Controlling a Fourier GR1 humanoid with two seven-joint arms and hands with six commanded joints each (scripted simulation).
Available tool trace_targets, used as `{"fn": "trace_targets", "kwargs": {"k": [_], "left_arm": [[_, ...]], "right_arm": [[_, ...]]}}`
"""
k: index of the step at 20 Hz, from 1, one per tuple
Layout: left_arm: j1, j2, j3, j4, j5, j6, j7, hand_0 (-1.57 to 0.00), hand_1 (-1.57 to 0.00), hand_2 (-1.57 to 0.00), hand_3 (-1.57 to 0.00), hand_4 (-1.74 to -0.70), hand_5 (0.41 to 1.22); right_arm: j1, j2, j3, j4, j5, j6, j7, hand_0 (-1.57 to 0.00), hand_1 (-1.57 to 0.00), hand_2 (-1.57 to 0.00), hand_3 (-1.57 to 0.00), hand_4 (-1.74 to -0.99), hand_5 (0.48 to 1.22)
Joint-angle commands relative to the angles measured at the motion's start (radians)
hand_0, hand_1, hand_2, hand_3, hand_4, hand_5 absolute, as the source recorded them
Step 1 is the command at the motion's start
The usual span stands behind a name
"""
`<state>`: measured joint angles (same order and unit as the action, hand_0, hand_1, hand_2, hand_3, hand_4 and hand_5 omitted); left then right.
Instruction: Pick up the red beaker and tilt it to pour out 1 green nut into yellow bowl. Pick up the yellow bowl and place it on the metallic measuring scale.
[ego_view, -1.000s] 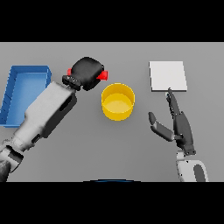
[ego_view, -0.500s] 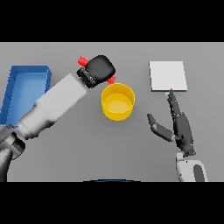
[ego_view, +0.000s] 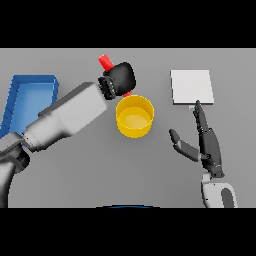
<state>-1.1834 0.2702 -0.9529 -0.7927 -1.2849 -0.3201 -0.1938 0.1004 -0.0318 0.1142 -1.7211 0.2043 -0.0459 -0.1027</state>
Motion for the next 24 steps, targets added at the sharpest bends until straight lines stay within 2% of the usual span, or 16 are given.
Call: {"fn": "trace_targets", "kwargs": {"k": [1, 2, 3, 4, 8, 11, 14, 17, 19, 21, 24], "left_arm": [[-0.004, -0.006, -0.017, 0.009, -0.018, 0.003, 0.001, -1.57, -1.57, -1.57, -1.56, -1.74, 1.221], [-0.018, -0.001, -0.031, 0.006, -0.032, 0.002, -0.017, -1.57, -1.57, -1.57, -1.56, -1.74, 1.221], [-0.027, -0.004, -0.045, 0.008, -0.047, 0.015, -0.028, -1.57, -1.57, -1.57, -1.57, -1.73, 1.221], [-0.034, -0.011, -0.059, 0.022, -0.064, 0.020, -0.029, -1.57, -1.57, -1.57, -1.57, -1.73, 1.221], [-0.071, -0.031, -0.112, 0.023, -0.126, 0.027, -0.025, -1.57, -1.57, -1.57, -1.57, -1.73, 1.221], [-0.150, -0.026, -0.134, 0.033, -0.160, 0.031, -0.070, -1.57, -1.57, -1.57, -1.57, -1.73, 1.221], [-0.292, -0.001, -0.105, 0.092, -0.171, 0.055, -0.115, -1.57, -1.57, -1.57, -1.57, -1.73, 1.221], [-0.370, 0.041, -0.009, 0.164, -0.128, 0.075, -0.097, -1.57, -1.57, -1.57, -1.57, -1.72, 1.221], [-0.427, 0.077, 0.081, 0.238, -0.079, 0.081, -0.069, -1.57, -1.57, -1.57, -1.57, -1.72, 1.221], [-0.469, 0.094, 0.203, 0.326, 0.004, 0.044, -0.006, -1.57, -1.57, -1.57, -1.57, -1.73, 1.221], [-0.480, 0.173, 0.464, 0.449, 0.212, -0.001, 0.098, -1.57, -1.57, -1.57, -1.51, -1.73, 1.221]], "right_arm": [[-0.004, 0.002, 0.002, 0.014, 0.005, 0.000, 0.011, 0.00, 0.00, 0.00, 0.00, -1.130, 0.565], [-0.015, 0.007, 0.006, 0.018, 0.018, -0.010, 0.023, 0.00, 0.00, 0.00, 0.00, -1.129, 0.566], [-0.007, 0.001, 0.007, 0.015, 0.021, -0.009, 0.008, 0.00, 0.00, 0.00, 0.00, -1.132, 0.573], [0.001, -0.001, 0.009, 0.017, 0.026, -0.008, -0.006, 0.00, 0.00, 0.00, 0.00, -1.136, 0.578], [-0.002, -0.006, -0.001, 0.014, 0.010, -0.002, -0.005, 0.00, 0.00, 0.00, 0.00, -1.130, 0.577], [-0.003, 0.000, 0.003, 0.009, 0.018, -0.011, 0.002, 0.00, 0.00, 0.00, 0.00, -1.138, 0.572], [-0.016, 0.005, 0.014, 0.002, 0.036, -0.017, 0.022, 0.00, 0.00, 0.00, 0.00, -1.135, 0.563], [-0.007, 0.008, 0.013, 0.012, 0.022, -0.009, -0.006, 0.00, 0.00, 0.00, 0.00, -1.131, 0.553], [-0.015, 0.007, 0.010, 0.008, 0.009, -0.002, 0.001, 0.00, 0.00, 0.00, 0.00, -1.117, 0.554], [-0.025, 0.004, 0.012, 0.014, 0.003, 0.009, -0.007, 0.00, 0.00, 0.00, 0.00, -1.104, 0.563], [-0.048, 0.000, 0.010, 0.035, 0.000, 0.014, 0.002, 0.00, 0.00, 0.00, 0.00, -1.105, 0.578]]}}
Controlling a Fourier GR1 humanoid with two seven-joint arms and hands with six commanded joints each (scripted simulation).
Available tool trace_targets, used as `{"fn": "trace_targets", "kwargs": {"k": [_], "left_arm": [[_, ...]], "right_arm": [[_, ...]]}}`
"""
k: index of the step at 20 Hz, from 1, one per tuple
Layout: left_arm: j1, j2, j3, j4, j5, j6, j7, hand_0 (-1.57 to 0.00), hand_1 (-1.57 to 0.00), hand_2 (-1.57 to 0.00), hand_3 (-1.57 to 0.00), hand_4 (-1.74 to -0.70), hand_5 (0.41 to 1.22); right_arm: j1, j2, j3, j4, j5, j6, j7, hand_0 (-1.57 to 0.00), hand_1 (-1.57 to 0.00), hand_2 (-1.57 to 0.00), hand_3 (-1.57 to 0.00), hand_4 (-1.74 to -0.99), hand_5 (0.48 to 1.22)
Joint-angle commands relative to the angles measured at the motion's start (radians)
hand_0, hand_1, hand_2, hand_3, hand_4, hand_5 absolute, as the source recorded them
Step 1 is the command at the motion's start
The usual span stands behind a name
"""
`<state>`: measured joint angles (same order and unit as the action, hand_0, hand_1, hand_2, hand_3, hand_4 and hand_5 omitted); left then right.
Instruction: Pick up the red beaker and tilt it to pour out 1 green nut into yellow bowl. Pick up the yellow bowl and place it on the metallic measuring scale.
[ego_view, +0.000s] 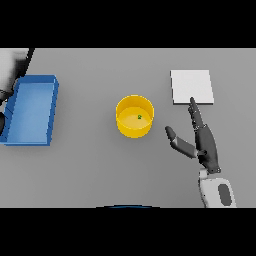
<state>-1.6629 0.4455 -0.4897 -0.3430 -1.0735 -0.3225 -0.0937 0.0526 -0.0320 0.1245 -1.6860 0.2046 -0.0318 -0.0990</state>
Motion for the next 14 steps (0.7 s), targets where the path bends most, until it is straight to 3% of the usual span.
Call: {"fn": "trace_targets", "kwargs": {"k": [1, 6, 8, 11, 14], "left_arm": [[0.007, 0.031, 0.080, 0.034, 0.072, -0.001, 0.002, -1.57, -1.57, -1.57, -1.51, -1.74, 1.221], [0.153, 0.153, 0.345, 0.117, 0.331, 0.094, 0.056, -1.57, -1.57, -1.57, -1.55, -1.74, 1.221], [0.228, 0.157, 0.391, 0.127, 0.387, 0.158, 0.163, -1.57, -1.57, -1.57, -1.56, -1.74, 1.221], [0.354, 0.165, 0.465, 0.094, 0.484, 0.267, 0.224, -1.57, -1.57, -1.57, -1.56, -1.74, 1.221], [0.452, 0.162, 0.537, 0.047, 0.579, 0.314, 0.328, -1.57, -1.57, -1.57, -1.57, -1.74, 1.221]], "right_arm": [[0.001, 0.001, 0.002, 0.001, -0.002, 0.002, -0.006, 0.00, 0.00, 0.00, 0.00, -1.114, 0.578], [-0.004, -0.014, 0.012, 0.018, 0.028, -0.001, -0.016, 0.00, 0.00, 0.00, 0.00, -1.127, 0.606], [-0.019, -0.013, 0.013, 0.024, 0.030, -0.001, -0.016, 0.00, 0.00, 0.00, 0.00, -1.132, 0.621], [-0.005, -0.026, 0.016, 0.025, 0.026, 0.015, -0.025, 0.00, 0.00, 0.00, 0.00, -1.134, 0.632], [-0.003, -0.026, 0.015, 0.021, 0.015, 0.023, -0.034, 0.00, 0.00, 0.00, 0.00, -1.133, 0.655]]}}
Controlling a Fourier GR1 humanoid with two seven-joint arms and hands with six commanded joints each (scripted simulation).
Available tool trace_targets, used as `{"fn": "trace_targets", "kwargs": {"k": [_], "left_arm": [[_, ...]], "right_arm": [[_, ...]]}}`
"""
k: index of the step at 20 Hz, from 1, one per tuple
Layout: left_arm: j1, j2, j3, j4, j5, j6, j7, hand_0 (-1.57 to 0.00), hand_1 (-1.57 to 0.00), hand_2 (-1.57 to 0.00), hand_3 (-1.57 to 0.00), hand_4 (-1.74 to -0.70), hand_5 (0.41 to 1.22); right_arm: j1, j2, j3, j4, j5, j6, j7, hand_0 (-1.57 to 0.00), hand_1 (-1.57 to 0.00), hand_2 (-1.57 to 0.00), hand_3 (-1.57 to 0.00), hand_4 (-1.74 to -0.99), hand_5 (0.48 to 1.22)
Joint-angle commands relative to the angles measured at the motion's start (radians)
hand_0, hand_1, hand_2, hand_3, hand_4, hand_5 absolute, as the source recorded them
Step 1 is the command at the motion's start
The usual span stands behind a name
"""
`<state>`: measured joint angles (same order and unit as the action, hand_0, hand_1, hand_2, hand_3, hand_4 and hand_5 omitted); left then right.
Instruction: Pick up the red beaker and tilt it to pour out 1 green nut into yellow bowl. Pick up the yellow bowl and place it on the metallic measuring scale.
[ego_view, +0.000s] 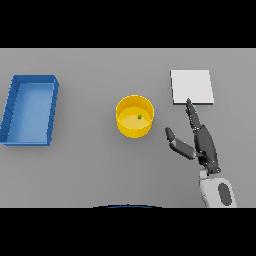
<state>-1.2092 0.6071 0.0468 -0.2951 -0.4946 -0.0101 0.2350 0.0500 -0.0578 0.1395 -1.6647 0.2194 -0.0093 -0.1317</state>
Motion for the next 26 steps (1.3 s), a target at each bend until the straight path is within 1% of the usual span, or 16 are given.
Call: {"fn": "trace_targets", "kwargs": {"k": [1, 4, 5, 6, 7, 9, 13, 14, 15, 16, 17, 18, 20, 21, 23, 26], "left_arm": [[0.044, -0.010, 0.014, -0.031, 0.027, 0.017, 0.010, -1.57, -1.57, -1.57, -1.57, -1.74, 1.221], [0.221, -0.038, 0.028, -0.180, 0.098, 0.052, 0.030, -1.57, -1.57, -1.57, -1.57, -1.74, 1.221], [0.281, -0.053, 0.036, -0.236, 0.126, 0.063, 0.034, -1.57, -1.57, -1.57, -1.57, -1.74, 1.221], [0.340, -0.058, 0.041, -0.300, 0.149, 0.065, 0.036, -1.57, -1.57, -1.57, -1.57, -1.74, 1.221], [0.389, -0.060, 0.043, -0.359, 0.164, 0.071, 0.066, -1.57, -1.57, -1.57, -1.57, -1.74, 1.221], [0.495, -0.079, 0.036, -0.490, 0.195, 0.077, 0.105, -1.57, -1.57, -1.57, -1.57, -1.74, 1.151], [0.621, -0.102, 0.029, -0.667, 0.226, 0.092, 0.215, -1.57, -1.57, -1.57, -1.57, -1.74, 0.925], [0.636, -0.104, 0.029, -0.704, 0.234, 0.083, 0.261, -1.57, -1.57, -1.57, -1.57, -1.66, 0.868], [0.648, -0.093, 0.026, -0.735, 0.237, 0.063, 0.274, -1.57, -1.57, -1.53, -1.53, -1.52, 0.818], [0.678, -0.085, 0.012, -0.784, 0.256, 0.014, 0.242, -1.47, -1.34, -1.28, -1.32, -1.37, 0.774], [0.678, -0.080, 0.014, -0.806, 0.285, -0.034, 0.253, -1.17, -1.07, -1.02, -1.05, -1.23, 0.737], [0.687, -0.078, 0.021, -0.823, 0.320, -0.076, 0.253, -0.94, -0.86, -0.82, -0.84, -1.13, 0.705], [0.693, -0.069, 0.016, -0.845, 0.352, -0.137, 0.277, -0.60, -0.55, -0.52, -0.54, -0.98, 0.664], [0.700, -0.051, 0.005, -0.856, 0.345, -0.161, 0.291, -0.48, -0.44, -0.42, -0.43, -0.92, 0.651], [0.704, -0.043, -0.020, -0.835, 0.317, -0.179, 0.298, -0.31, -0.28, -0.27, -0.28, -0.84, 0.632], [0.699, -0.045, -0.046, -0.801, 0.266, -0.154, 0.284, -0.16, -0.14, -0.14, -0.14, -0.80, 0.627]], "right_arm": [[-0.007, -0.003, -0.007, 0.004, -0.010, 0.004, 0.007, 0.00, 0.00, 0.00, 0.00, -1.129, 0.659], [0.005, 0.000, 0.000, 0.008, -0.004, 0.004, -0.017, 0.00, 0.00, 0.00, 0.00, -1.141, 0.673], [0.016, -0.003, 0.003, -0.008, 0.000, 0.003, -0.032, 0.00, 0.00, 0.00, 0.00, -1.151, 0.676], [0.006, -0.002, 0.001, -0.002, 0.003, -0.003, -0.016, 0.00, 0.00, 0.00, 0.00, -1.159, 0.677], [0.007, -0.009, 0.000, -0.007, 0.008, -0.005, -0.016, 0.00, 0.00, 0.00, 0.00, -1.166, 0.676], [-0.001, -0.009, -0.002, 0.004, 0.005, -0.002, -0.007, 0.00, 0.00, 0.00, 0.00, -1.174, 0.676], [0.013, -0.018, -0.009, -0.013, -0.014, 0.011, -0.023, 0.00, 0.00, 0.00, 0.00, -1.157, 0.671], [0.006, -0.013, -0.008, -0.012, -0.014, 0.008, -0.010, 0.00, 0.00, 0.00, 0.00, -1.155, 0.669], [0.002, -0.016, -0.012, -0.013, -0.021, 0.013, 0.000, 0.00, 0.00, 0.00, 0.00, -1.155, 0.670], [0.003, -0.009, -0.008, -0.008, -0.015, 0.007, 0.008, 0.00, 0.00, 0.00, 0.00, -1.153, 0.670], [0.013, -0.013, -0.007, -0.013, -0.014, 0.009, -0.001, 0.00, 0.00, 0.00, 0.00, -1.151, 0.670], [0.008, -0.007, -0.001, -0.015, -0.007, 0.004, 0.007, 0.00, 0.00, 0.00, 0.00, -1.149, 0.670], [0.008, -0.014, -0.013, -0.006, -0.018, 0.008, -0.007, 0.00, 0.00, 0.00, 0.00, -1.153, 0.670], [0.021, -0.008, -0.006, -0.006, -0.019, 0.010, -0.022, 0.00, 0.00, 0.00, 0.00, -1.155, 0.670], [0.013, -0.004, 0.000, -0.002, 0.004, -0.004, -0.021, 0.00, 0.00, 0.00, 0.00, -1.155, 0.670], [0.007, -0.012, 0.000, -0.002, 0.023, -0.015, -0.010, 0.00, 0.00, 0.00, 0.00, -1.158, 0.665]]}}
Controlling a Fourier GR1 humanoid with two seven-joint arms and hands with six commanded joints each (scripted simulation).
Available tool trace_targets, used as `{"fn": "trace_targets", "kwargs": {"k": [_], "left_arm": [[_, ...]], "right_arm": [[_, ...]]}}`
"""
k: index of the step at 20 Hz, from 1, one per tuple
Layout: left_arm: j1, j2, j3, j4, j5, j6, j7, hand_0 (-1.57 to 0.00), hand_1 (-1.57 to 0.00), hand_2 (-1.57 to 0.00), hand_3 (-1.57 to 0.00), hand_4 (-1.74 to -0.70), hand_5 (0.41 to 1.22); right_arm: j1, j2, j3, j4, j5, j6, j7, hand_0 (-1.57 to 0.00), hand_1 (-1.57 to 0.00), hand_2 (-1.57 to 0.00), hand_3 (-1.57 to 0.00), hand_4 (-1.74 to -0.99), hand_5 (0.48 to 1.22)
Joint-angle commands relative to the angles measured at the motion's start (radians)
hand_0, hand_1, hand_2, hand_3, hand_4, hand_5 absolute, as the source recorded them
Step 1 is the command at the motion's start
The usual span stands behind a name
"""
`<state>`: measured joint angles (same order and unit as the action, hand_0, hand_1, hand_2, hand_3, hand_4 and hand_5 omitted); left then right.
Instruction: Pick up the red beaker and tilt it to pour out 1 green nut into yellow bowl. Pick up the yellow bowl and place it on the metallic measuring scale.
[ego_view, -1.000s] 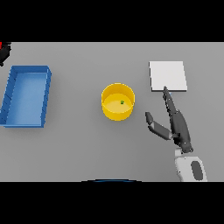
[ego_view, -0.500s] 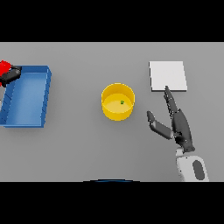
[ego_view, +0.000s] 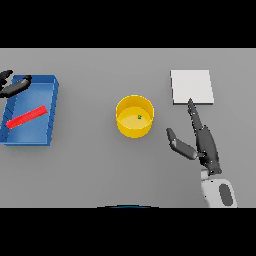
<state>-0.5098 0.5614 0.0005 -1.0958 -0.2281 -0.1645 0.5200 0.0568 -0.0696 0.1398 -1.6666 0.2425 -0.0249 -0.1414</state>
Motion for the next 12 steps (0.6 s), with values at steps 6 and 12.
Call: {"fn": "trace_targets", "kwargs": {"k": [6, 12], "left_arm": [[-0.001, -0.015, 0.024, -0.022, 0.022, 0.041, -0.097, -0.04, -0.04, -0.03, -0.04, -0.78, 0.644], [0.032, -0.043, 0.025, -0.080, 0.049, 0.046, -0.089, -0.01, -0.01, -0.01, -0.01, -0.80, 0.678]], "right_arm": [[-0.038, -0.047, 0.035, -0.017, 0.077, 0.016, 0.063, 0.00, 0.00, 0.00, 0.00, -1.087, 0.649], [-0.223, -0.229, 0.149, 0.064, 0.291, 0.138, 0.092, 0.00, 0.00, 0.00, 0.00, -1.132, 0.631]]}}
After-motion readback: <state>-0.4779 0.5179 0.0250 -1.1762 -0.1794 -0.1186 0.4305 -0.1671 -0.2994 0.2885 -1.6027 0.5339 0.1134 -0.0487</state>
